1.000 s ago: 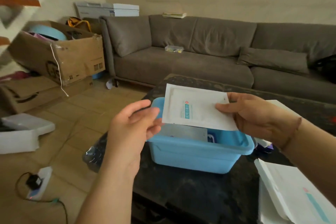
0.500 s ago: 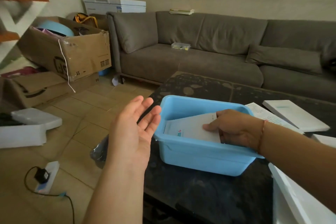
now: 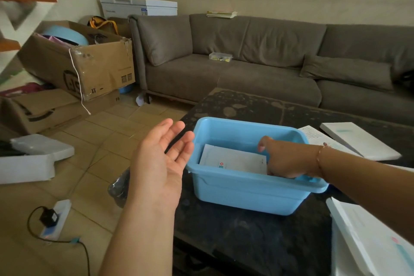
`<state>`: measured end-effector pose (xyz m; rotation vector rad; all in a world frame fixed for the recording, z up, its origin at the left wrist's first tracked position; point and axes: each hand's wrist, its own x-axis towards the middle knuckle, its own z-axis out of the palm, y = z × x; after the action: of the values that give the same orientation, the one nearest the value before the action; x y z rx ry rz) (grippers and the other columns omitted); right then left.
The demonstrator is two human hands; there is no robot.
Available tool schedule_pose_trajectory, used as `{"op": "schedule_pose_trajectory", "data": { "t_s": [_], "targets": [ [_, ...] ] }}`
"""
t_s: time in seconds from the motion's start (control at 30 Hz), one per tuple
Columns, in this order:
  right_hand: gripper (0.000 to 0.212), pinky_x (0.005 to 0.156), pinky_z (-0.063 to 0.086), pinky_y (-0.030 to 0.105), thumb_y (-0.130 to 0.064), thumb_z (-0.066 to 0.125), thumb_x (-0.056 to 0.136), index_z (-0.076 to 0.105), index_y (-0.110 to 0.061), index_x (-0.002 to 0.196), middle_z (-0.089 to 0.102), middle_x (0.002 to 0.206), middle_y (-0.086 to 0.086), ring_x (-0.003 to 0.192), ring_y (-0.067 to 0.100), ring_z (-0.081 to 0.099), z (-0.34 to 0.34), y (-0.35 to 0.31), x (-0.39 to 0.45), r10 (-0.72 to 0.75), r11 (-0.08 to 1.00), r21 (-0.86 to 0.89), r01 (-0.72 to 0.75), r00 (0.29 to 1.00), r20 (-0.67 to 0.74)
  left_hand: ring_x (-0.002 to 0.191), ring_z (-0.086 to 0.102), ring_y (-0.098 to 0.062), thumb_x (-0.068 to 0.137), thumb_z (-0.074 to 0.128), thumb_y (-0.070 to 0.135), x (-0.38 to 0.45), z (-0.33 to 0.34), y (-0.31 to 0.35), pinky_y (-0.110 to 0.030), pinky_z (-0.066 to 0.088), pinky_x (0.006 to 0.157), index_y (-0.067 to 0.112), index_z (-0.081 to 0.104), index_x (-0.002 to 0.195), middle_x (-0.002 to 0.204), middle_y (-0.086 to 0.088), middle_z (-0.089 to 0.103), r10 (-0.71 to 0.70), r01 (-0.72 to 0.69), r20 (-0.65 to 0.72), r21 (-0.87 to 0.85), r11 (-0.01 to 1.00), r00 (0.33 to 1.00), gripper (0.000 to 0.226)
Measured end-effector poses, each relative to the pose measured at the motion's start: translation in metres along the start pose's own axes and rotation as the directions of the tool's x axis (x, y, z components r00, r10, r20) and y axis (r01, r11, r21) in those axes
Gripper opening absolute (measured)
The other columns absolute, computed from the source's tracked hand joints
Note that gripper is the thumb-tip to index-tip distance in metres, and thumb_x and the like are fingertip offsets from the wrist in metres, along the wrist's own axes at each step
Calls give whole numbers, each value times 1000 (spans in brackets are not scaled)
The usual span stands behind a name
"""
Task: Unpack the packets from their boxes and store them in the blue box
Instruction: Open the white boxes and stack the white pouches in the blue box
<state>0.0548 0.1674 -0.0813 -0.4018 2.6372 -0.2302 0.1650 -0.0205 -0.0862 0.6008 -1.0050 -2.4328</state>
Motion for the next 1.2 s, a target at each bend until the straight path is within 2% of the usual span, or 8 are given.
{"op": "schedule_pose_trajectory", "data": {
  "t_s": [0.17,0.27,0.47,0.63,0.8,0.93,1.07,1.2],
  "targets": [
    [35,82,43,28,-16,47,96,39,-26,129,57,106,0,97,17,55,-1,-1,-2,-57,994,-98,55,998,-11,82,74,-17,96,59,22,1,3,-3,-27,57,65,15,66,111,98,-2,76,36,-36,4,21,999,999,19],
    [22,67,48,25,-23,51,95,50,-29,116,57,90,-7,79,11,59,-11,12,-26,-178,982,-116,151,941,-287,74,75,-12,96,57,22,1,6,-9,-25,57,65,19,66,105,92,2,76,129,-130,26,80,988,991,13],
    [11,62,50,11,-40,56,91,60,-30,91,63,81,-22,81,1,61,54,88,-133,-230,915,-65,398,382,-895,68,71,-14,95,56,12,-6,21,-30,-24,53,62,24,66,88,75,6,73,389,-402,100,264,877,916,17],
    [51,100,30,18,-74,51,77,74,-29,85,73,100,-10,99,12,63,140,154,-147,-239,968,-228,104,660,-712,60,65,-15,90,55,5,-22,41,-56,-24,54,62,19,63,90,72,3,69,576,-625,244,257,737,780,16],
    [56,104,33,33,-55,30,100,79,-32,86,75,107,-8,101,18,71,155,171,-146,-400,905,-399,150,622,-673,57,63,-18,90,52,6,-44,62,-86,-25,51,60,22,60,91,73,1,66,655,-789,461,197,582,599,18],
    [49,106,26,30,-47,34,103,78,-34,87,74,107,-12,105,15,69,156,180,-162,-448,891,-399,216,556,-700,57,66,-18,92,53,10,-59,74,-107,-26,53,60,21,60,92,76,-5,66,628,-877,639,166,451,444,13],
    [27,97,44,22,-41,59,91,81,-28,81,73,104,-14,102,3,68,146,180,-169,-374,917,-294,270,323,-869,65,70,-20,92,54,19,-66,81,-125,-34,57,62,11,62,95,82,-4,69,570,-887,717,152,435,402,12],
    [17,78,53,15,-41,65,83,75,-30,90,74,87,-16,83,-9,67,102,178,-191,13,912,58,406,112,-994,103,70,-20,91,55,32,-81,92,-133,-33,58,85,19,64,108,107,2,72,386,-799,788,211,563,480,23]
  ]
}}
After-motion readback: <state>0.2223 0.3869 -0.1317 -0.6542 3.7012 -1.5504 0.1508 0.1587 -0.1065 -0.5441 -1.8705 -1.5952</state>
